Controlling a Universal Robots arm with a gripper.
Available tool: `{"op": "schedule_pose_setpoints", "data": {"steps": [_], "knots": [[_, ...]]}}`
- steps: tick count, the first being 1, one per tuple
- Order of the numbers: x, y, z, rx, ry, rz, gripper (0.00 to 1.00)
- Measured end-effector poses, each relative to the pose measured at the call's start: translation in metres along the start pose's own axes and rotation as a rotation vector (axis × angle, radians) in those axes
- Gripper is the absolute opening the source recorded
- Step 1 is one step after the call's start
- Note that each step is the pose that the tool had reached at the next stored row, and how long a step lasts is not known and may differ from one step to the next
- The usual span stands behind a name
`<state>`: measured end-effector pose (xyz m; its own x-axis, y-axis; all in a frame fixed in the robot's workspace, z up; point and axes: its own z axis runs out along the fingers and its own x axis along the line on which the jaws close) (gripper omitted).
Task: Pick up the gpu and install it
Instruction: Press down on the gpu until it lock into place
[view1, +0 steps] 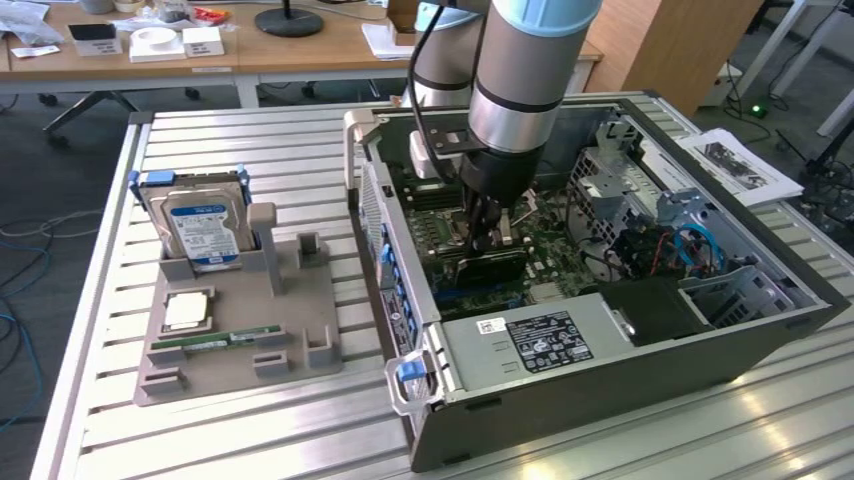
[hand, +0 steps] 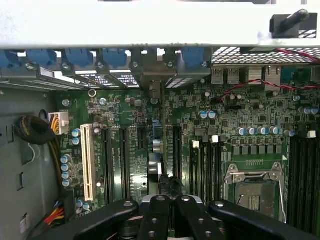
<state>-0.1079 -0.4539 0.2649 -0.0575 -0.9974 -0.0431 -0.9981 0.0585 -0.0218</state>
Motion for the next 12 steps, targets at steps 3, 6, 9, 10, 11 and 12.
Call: {"op": "schedule_pose_setpoints", "data": {"steps": [3,6,9,10,11,12], "knots": [[0.0000,0.0001,0.0002,-0.0001,0.0000,0.000,0.11],[0.0000,0.0000,0.0007,0.0001,-0.0003,0.000,0.11],[0.0000,0.0001,0.0014,0.0001,-0.0006,0.000,0.11],[0.0000,0.0001,0.0013,0.0000,-0.0005,0.000,0.11],[0.0000,0.0001,0.0014,0.0001,-0.0005,0.000,0.11],[0.0000,0.0001,0.0013,0.0001,-0.0004,0.000,0.11]]}}
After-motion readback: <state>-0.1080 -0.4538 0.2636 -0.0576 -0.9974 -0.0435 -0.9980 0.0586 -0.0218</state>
